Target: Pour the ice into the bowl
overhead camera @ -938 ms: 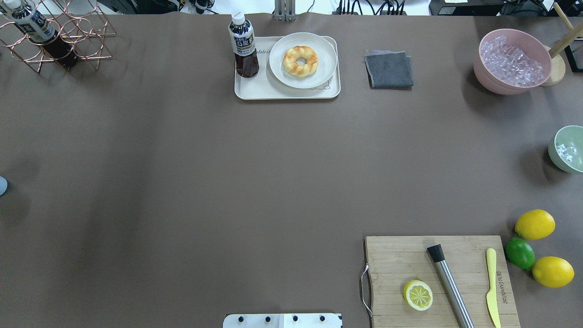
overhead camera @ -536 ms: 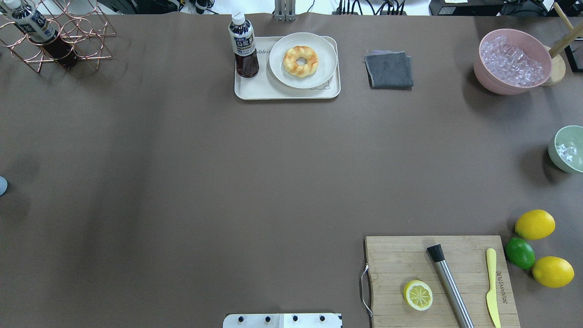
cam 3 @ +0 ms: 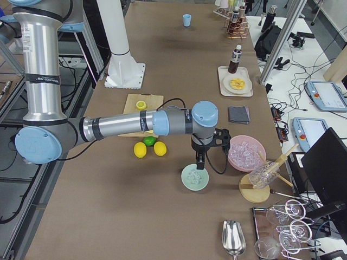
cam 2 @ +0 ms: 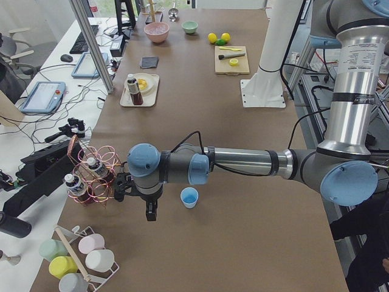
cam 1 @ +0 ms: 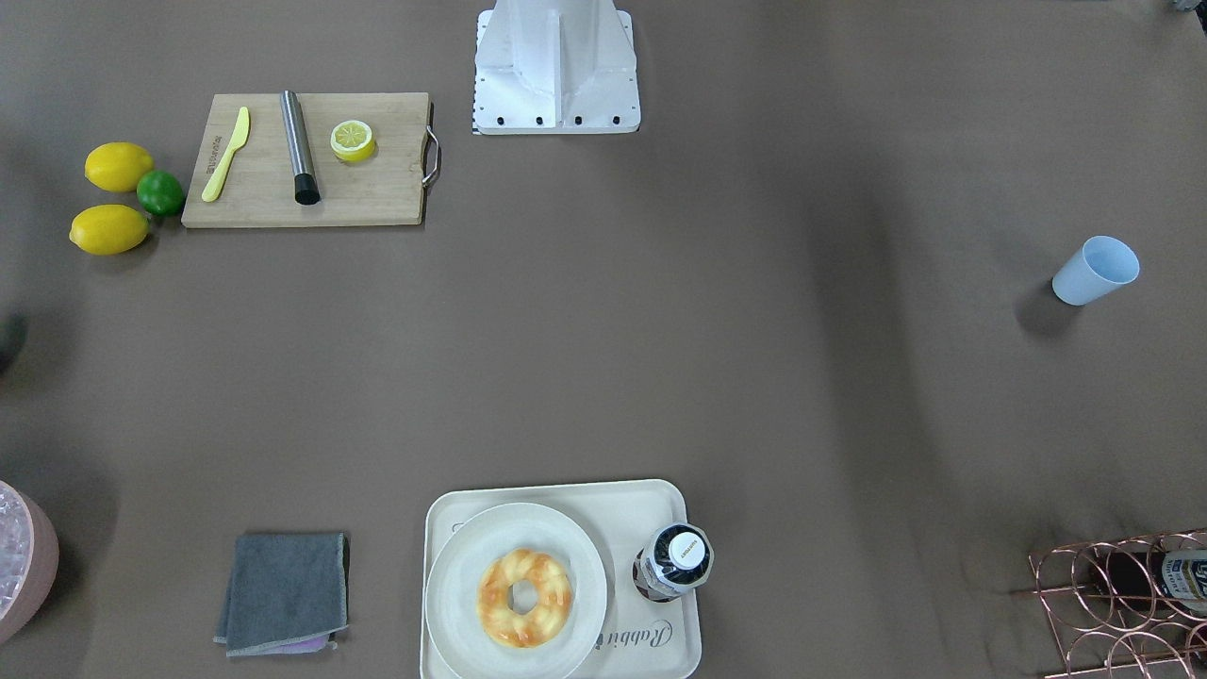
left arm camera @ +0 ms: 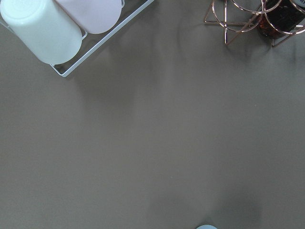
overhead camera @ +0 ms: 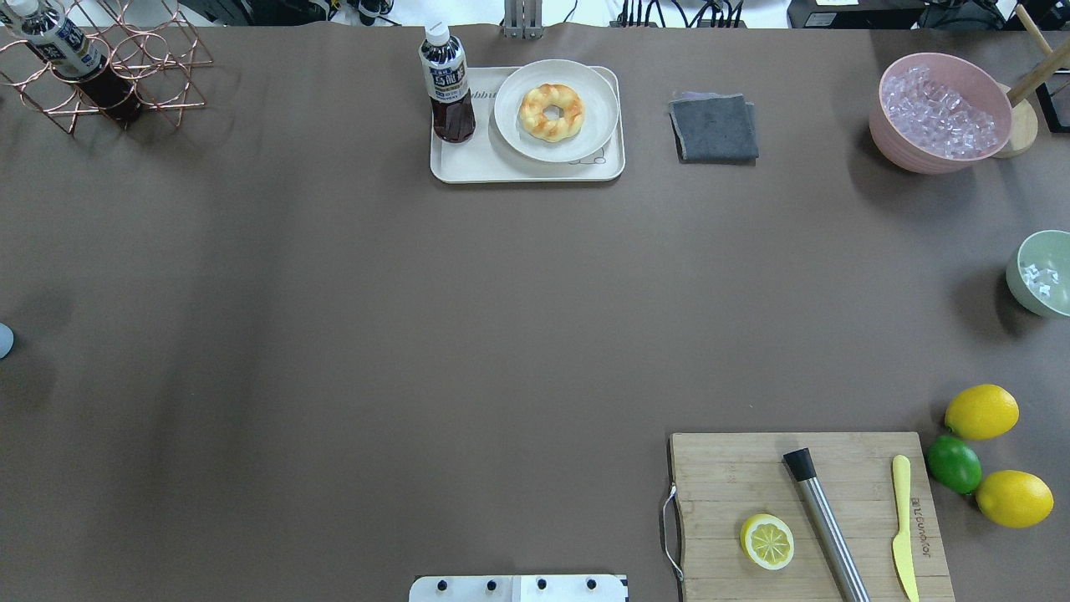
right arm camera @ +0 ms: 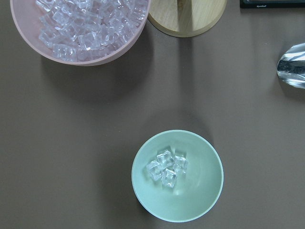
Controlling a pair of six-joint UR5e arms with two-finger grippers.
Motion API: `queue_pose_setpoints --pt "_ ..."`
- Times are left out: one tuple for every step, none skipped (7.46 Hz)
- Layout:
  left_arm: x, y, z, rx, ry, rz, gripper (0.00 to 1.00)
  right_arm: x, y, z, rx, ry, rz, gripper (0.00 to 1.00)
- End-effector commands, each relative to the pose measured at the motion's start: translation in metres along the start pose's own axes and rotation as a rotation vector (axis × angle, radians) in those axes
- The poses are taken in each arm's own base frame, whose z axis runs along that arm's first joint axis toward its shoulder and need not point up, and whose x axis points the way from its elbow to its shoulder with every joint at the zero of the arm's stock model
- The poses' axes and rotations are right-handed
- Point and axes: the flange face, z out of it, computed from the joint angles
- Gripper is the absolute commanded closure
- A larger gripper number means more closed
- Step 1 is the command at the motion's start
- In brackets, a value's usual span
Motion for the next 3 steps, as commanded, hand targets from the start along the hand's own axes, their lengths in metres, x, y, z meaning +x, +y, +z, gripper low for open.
queue_pose_setpoints --pt "-0.0009 0.0038 -0.0013 0.003 0.002 0.001 0.03 0.0068 0.0014 0.0022 -0.003 0.025 0.009 0.01" --pt "-0.0016 0.0038 -0.0008 0.003 0.0 -0.001 0.03 0.0082 0.0021 0.0021 -0.003 0.028 0.014 0.01" --pt "-0.0051 0.0081 0.0012 -0.002 0.001 -0.007 0.03 0.0109 0.0021 0.0042 -0.006 0.033 0.021 0.01"
